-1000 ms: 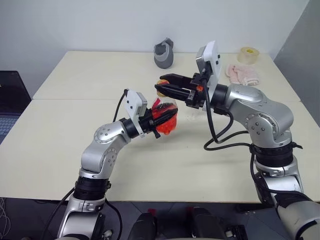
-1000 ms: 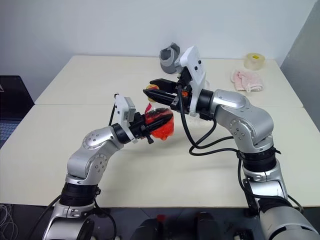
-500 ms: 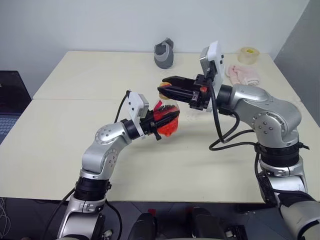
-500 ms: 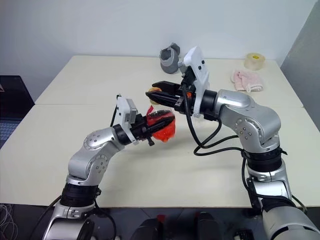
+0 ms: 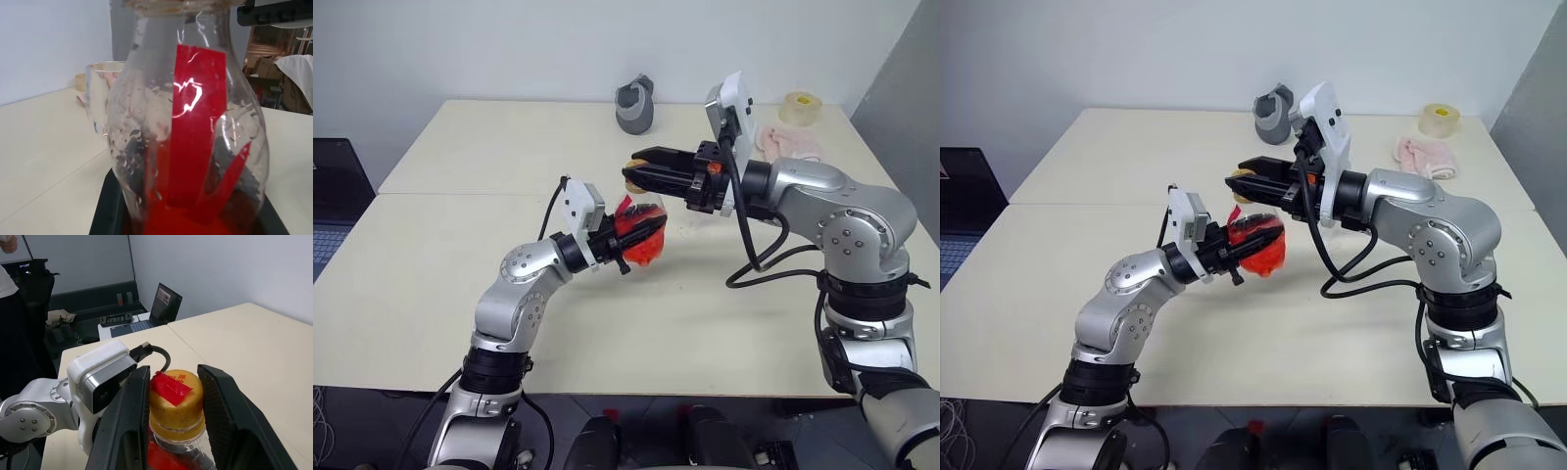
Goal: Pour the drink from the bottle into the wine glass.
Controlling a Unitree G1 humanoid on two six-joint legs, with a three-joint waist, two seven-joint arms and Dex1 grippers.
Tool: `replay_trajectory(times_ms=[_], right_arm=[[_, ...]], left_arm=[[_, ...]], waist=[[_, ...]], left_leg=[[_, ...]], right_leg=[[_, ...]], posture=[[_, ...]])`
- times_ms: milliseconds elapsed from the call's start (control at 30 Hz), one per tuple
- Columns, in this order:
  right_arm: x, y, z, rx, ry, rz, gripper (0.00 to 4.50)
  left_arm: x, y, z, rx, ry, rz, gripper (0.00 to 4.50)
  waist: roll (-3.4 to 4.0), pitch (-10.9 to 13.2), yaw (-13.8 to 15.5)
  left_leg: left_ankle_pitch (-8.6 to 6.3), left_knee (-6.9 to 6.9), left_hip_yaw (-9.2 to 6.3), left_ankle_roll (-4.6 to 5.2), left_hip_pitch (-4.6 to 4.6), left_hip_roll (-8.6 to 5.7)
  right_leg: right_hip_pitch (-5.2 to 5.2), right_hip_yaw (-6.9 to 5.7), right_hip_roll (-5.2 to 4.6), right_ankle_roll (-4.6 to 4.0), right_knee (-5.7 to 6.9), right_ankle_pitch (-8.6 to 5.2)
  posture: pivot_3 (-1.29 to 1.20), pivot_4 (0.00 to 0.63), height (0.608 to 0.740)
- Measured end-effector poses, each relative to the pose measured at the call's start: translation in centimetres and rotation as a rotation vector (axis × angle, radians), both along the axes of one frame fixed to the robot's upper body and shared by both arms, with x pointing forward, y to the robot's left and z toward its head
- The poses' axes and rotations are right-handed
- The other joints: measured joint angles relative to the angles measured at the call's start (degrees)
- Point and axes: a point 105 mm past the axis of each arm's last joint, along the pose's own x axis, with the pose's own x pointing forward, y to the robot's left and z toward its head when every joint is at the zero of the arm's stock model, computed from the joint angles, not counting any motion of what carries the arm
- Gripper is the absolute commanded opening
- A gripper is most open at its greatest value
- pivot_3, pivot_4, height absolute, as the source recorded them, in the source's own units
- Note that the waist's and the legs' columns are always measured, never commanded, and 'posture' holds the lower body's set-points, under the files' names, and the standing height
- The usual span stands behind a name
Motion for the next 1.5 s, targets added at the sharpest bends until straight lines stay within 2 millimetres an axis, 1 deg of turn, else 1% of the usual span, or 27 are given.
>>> replay_trajectory(times_ms=[33,67,100,200,767,900,1000,1100,1200,1267,1367,1400,1467,1500], right_arm=[[0.0,0.0,0.0,0.000,0.002,0.000,1.92],[0.1,-0.1,0.1,0.008,-0.001,-0.006,2.13],[0.3,-0.5,0.4,0.022,-0.006,-0.020,2.44],[0.5,-0.8,0.8,0.041,-0.019,-0.035,3.44],[0.8,-0.9,0.9,0.042,-0.041,-0.060,3.44],[0.9,-1.4,0.3,0.035,-0.042,-0.076,3.44],[0.8,-2.4,-0.7,0.007,-0.060,-0.098,3.44],[0.2,-3.7,-2.3,-0.031,-0.079,-0.112,3.44],[-1.1,-4.5,-3.5,-0.058,-0.133,-0.087,3.44],[-2.1,-4.2,-4.2,-0.062,-0.155,-0.045,3.44],[-3.3,-3.4,-5.2,-0.076,-0.187,0.015,3.44],[-3.4,-3.1,-5.4,-0.079,-0.200,0.025,3.44],[-3.6,-2.5,-6.0,-0.081,-0.219,0.041,3.44],[-3.6,-2.3,-6.1,-0.079,-0.222,0.045,3.44]], left_arm=[[0.0,0.0,0.0,0.000,0.001,0.000,1.04],[0.0,0.0,-0.1,0.001,0.003,0.002,1.04],[0.0,0.1,-0.2,0.002,0.007,0.005,1.04],[0.0,0.2,-0.4,0.002,0.014,0.009,1.04],[0.0,0.2,-0.4,0.002,0.014,0.009,1.04],[0.2,0.3,-0.4,0.000,0.015,0.026,1.04],[0.5,0.8,-0.7,-0.004,0.025,0.070,1.04],[1.0,2.1,-1.2,-0.013,0.045,0.158,1.04],[1.8,3.6,-1.0,-0.024,0.039,0.265,1.04],[2.6,4.8,-0.9,-0.031,0.028,0.346,1.04],[4.5,6.7,-1.0,-0.032,0.023,0.478,1.04],[5.1,7.4,-0.9,-0.033,0.020,0.522,1.04],[6.6,9.4,-0.6,-0.052,0.009,0.639,1.04],[7.0,10.1,-0.5,-0.061,0.005,0.675,1.04]], waist=[[0.00,0.00,0.00],[0.00,0.00,0.00],[0.00,0.00,0.02],[0.00,0.00,0.01],[0.00,0.00,0.01],[0.00,0.00,0.04],[0.00,0.00,0.11],[-0.01,0.01,0.11],[-0.02,0.01,0.16],[-0.02,0.01,0.10],[-0.03,0.01,0.14],[-0.04,0.02,0.16],[-0.05,0.02,0.14],[-0.05,0.02,0.13]], left_leg=[[0.00,0.00,0.00,0.00,0.00,0.00],[0.00,0.00,0.00,0.00,0.00,0.00],[0.00,0.00,0.00,0.00,0.00,0.00],[0.00,0.00,0.00,0.00,0.00,0.01],[0.00,0.00,0.00,0.00,0.00,0.00],[0.00,0.00,0.00,0.00,0.00,0.01],[-0.01,0.00,0.00,0.01,-0.01,0.01],[-0.01,0.00,0.01,0.02,-0.01,0.01],[-0.06,0.00,0.00,0.11,0.00,0.01],[-0.05,0.00,0.02,0.09,0.03,0.02],[-0.01,0.01,0.01,0.02,0.04,0.00],[0.00,0.03,0.01,0.00,0.04,0.00],[0.02,0.03,0.00,-0.03,0.04,0.00],[0.02,0.03,0.00,-0.04,0.03,0.00]], right_leg=[[0.00,0.00,0.00,0.00,0.00,0.00],[0.00,0.00,0.00,0.00,0.00,0.00],[0.00,0.00,0.00,0.00,0.00,0.00],[0.00,-0.01,0.01,0.00,0.00,0.00],[0.00,0.00,0.01,0.00,0.00,0.00],[0.00,0.00,0.00,0.00,0.00,0.00],[0.00,0.00,0.00,0.00,-0.02,0.00],[0.01,0.01,-0.01,0.00,-0.02,0.00],[0.02,-0.02,0.00,0.01,-0.02,0.00],[0.03,0.00,0.01,0.01,-0.01,0.00],[0.04,-0.02,0.02,0.01,-0.01,0.00],[0.05,-0.04,0.02,0.01,-0.01,0.00],[0.05,-0.03,0.02,0.01,-0.02,0.00],[0.04,-0.03,0.02,0.01,-0.02,0.00]], posture=[[0.00,0.150,0.740],[0.00,0.150,0.740],[0.00,0.150,0.740],[0.00,0.150,0.740],[0.00,0.150,0.740],[0.00,0.150,0.740],[0.00,0.150,0.740],[0.00,0.150,0.740],[0.00,0.150,0.740],[0.00,0.150,0.740],[0.00,0.150,0.740],[0.00,0.150,0.740],[0.00,0.150,0.740],[0.00,0.150,0.740]])
